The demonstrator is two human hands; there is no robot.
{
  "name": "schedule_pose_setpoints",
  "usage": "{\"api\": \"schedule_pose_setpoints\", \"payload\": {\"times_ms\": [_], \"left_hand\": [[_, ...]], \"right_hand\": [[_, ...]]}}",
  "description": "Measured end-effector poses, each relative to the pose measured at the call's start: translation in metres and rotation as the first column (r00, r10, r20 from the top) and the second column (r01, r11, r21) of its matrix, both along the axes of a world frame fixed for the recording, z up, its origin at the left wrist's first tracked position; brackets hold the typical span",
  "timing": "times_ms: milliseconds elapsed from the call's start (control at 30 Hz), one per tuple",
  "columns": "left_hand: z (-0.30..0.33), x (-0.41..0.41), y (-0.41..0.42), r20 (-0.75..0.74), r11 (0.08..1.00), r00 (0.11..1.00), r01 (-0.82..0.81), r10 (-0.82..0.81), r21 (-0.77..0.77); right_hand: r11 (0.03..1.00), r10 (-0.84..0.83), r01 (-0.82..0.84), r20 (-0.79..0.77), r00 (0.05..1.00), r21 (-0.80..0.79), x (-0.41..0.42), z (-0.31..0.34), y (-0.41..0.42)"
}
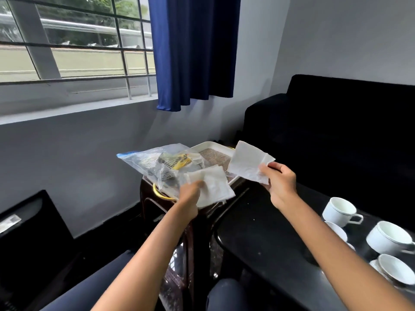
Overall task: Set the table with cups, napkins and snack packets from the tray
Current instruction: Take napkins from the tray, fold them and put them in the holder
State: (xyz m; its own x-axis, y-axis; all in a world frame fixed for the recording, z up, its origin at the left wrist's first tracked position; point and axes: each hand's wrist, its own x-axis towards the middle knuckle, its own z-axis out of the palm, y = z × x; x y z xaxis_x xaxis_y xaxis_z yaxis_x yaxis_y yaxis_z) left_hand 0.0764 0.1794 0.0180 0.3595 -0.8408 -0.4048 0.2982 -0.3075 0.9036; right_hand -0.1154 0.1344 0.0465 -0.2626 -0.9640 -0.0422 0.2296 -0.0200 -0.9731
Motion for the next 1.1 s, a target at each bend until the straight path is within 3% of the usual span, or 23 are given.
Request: {"api": "schedule_pose_setpoints", "payload": {"times_ms": [200, 433, 633, 967, 1100], "left_hand": [[0.0, -0.067, 0.017, -0.112, 0.981, 0.974, 0.191, -0.194, -0.042], [-0.011, -0.138, 0.065, -0.239, 0.902, 0.87, 0.424, -0.432, -0.087], [-0.03, -0.175, 0.104, -0.348, 0.872, 0.803, 0.475, -0.484, -0.119], [-0.035, -0.22, 0.129, -0.235, 0.758, 0.723, 0.64, -0.65, -0.126], [-0.045, -0.237, 0.131, -0.111, 0.757, 0.749, 0.641, -0.653, -0.127]], "right_hand": [[0.986, 0.156, -0.159, -0.054, 0.986, -0.052, -0.058, 0.004, 0.065], [0.991, 0.128, -0.133, -0.187, 0.974, -0.014, -0.116, -0.02, 0.128], [0.994, 0.103, -0.106, -0.232, 0.967, -0.002, -0.156, -0.032, 0.171], [0.999, 0.0, 0.012, -0.24, 0.971, 0.046, -0.18, -0.05, 0.204], [0.994, -0.061, 0.085, -0.278, 0.959, 0.073, -0.183, -0.054, 0.206]]}}
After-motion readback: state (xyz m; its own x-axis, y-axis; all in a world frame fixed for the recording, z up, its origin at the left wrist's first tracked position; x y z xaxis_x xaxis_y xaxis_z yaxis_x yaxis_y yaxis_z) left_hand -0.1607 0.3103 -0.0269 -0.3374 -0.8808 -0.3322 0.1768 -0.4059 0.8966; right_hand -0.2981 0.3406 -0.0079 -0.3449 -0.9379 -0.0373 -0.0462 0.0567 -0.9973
